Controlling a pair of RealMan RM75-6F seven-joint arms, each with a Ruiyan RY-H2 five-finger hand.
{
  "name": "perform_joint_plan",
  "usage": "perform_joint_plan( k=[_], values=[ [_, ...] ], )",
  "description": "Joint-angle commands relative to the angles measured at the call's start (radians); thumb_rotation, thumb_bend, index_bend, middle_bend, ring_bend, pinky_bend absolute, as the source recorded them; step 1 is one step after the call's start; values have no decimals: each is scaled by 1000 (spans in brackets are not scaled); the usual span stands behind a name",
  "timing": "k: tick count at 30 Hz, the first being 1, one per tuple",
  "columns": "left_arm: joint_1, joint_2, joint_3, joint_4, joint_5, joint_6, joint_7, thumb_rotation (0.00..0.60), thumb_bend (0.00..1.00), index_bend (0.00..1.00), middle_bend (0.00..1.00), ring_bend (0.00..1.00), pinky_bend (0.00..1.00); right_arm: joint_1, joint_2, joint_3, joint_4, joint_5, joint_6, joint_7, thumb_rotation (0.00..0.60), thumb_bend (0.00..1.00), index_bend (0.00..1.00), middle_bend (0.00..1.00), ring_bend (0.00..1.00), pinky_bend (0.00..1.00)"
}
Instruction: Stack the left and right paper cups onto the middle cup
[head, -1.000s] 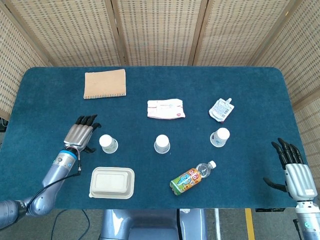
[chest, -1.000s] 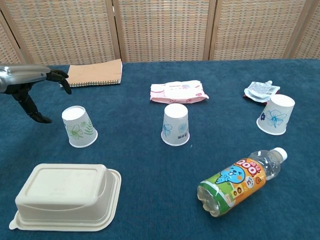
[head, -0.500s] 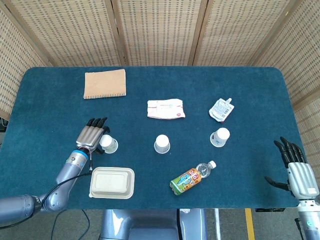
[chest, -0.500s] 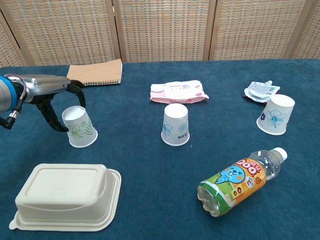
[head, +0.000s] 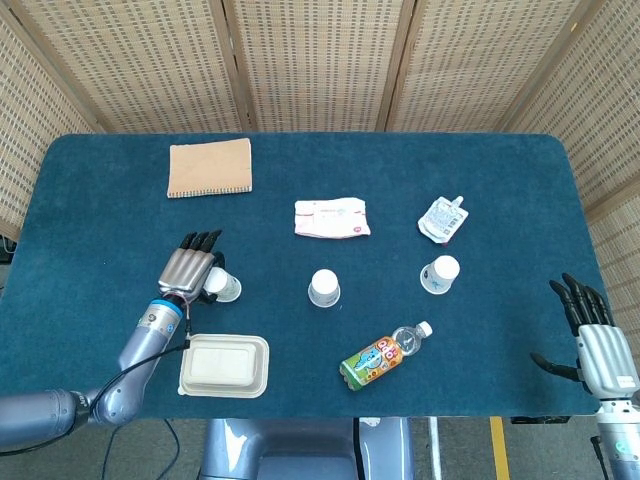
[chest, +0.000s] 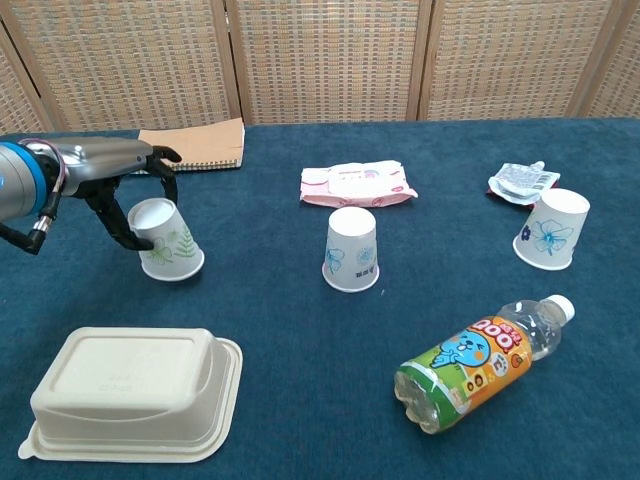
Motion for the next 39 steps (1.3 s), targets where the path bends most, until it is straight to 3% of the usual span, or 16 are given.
perform_joint_plan(
  k=[1, 12, 20, 34, 36, 39],
  values=[
    [2, 19, -22, -32, 36, 18, -38, 600, 362, 448, 0, 0, 36, 0, 1, -1, 0, 1, -3, 1, 600, 54, 70, 0, 0, 0],
    [-58, 2, -85, -45, 113, -5, -93, 600, 360, 430, 0, 0, 36, 5, 1, 11, 15, 33, -24, 23, 600, 54, 80, 0, 0, 0],
    [-139, -50, -133, -19, 97, -68, -118, 600, 356, 429, 0, 0, 36, 12, -6, 25, 41, 75, -55, 35, 600, 54, 78, 0, 0, 0],
    [-242, -154, -150, 42, 52, -96, -102, 600, 346, 418, 0, 0, 33, 10, 0, 45, 63, 119, -74, 76, 600, 54, 79, 0, 0, 0],
    [-253, -163, -147, 50, 37, -96, -90, 600, 338, 389, 0, 0, 28, 10, 0, 46, 64, 119, -75, 80, 600, 54, 79, 0, 0, 0],
    [-268, -180, -143, 69, 11, -97, -79, 600, 310, 268, 0, 0, 5, 9, 2, 47, 66, 120, -75, 86, 600, 53, 79, 0, 0, 0]
  ],
)
